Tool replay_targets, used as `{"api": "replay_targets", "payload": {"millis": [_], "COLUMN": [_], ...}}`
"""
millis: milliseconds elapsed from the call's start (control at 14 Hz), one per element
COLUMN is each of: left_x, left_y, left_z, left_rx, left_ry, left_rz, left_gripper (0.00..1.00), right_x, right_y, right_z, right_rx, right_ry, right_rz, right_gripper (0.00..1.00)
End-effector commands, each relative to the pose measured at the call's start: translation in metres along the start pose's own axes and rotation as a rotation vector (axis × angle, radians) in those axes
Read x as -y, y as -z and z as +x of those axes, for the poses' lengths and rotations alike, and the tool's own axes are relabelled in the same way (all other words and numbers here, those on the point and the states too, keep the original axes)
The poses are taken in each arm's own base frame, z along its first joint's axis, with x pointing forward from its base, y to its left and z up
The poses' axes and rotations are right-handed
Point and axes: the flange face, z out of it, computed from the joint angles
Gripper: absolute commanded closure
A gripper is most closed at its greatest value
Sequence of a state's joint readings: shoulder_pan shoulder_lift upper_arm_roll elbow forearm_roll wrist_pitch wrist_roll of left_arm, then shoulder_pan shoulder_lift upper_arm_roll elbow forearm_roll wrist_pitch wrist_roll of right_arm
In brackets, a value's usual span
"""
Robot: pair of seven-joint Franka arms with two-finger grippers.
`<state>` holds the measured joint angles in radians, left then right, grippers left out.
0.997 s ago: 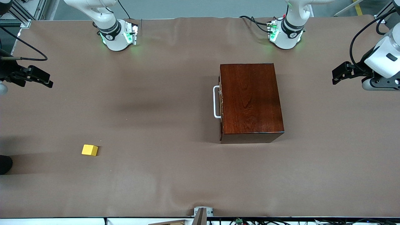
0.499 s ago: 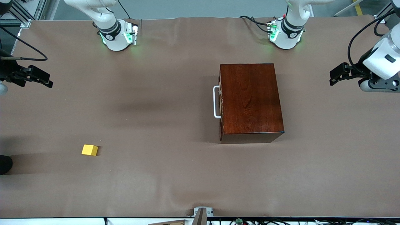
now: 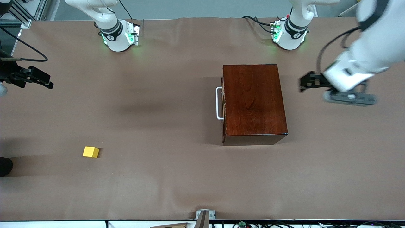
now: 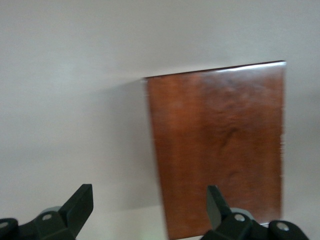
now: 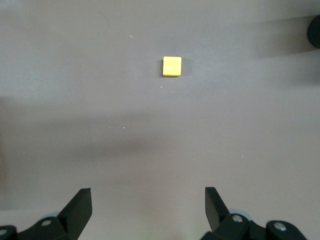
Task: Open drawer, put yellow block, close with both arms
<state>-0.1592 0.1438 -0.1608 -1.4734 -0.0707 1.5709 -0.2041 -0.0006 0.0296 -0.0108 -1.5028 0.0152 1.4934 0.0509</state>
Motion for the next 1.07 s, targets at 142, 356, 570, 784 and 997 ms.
{"api": "replay_targets", "payload": {"millis": [142, 356, 570, 784, 997], "left_x": [-0.149, -0.238, -0.301, -0.323, -0.35], "left_y": [-0.01, -0.037, -0.07, -0.089, -0.148], "left_z": [-0.019, -0.048, -0.068, -0.078, -0.082], "left_rx": [-0.01, -0.008, -0.001, 0.005, -0.005], "left_ry": [0.063, 0.094, 0.165, 0.145, 0.085], "left_rz": [0.016, 0.051, 0.051, 0.061, 0.165], "left_gripper": [0.0, 0.0, 0.0, 0.0, 0.0], "right_x": [-0.003, -0.003, -0.001, -0.003, 0.0], "right_y": [0.004, 0.004, 0.004, 0.002, 0.004], "right_z": [0.0, 0.0, 0.0, 0.001, 0.0], "right_rx": [-0.009, -0.007, -0.009, -0.004, -0.009], "right_ry": [-0.01, -0.01, -0.007, -0.01, -0.006], "right_rz": [-0.005, -0.005, -0.005, -0.005, -0.005], "right_gripper": [0.0, 0.0, 0.0, 0.0, 0.0]}}
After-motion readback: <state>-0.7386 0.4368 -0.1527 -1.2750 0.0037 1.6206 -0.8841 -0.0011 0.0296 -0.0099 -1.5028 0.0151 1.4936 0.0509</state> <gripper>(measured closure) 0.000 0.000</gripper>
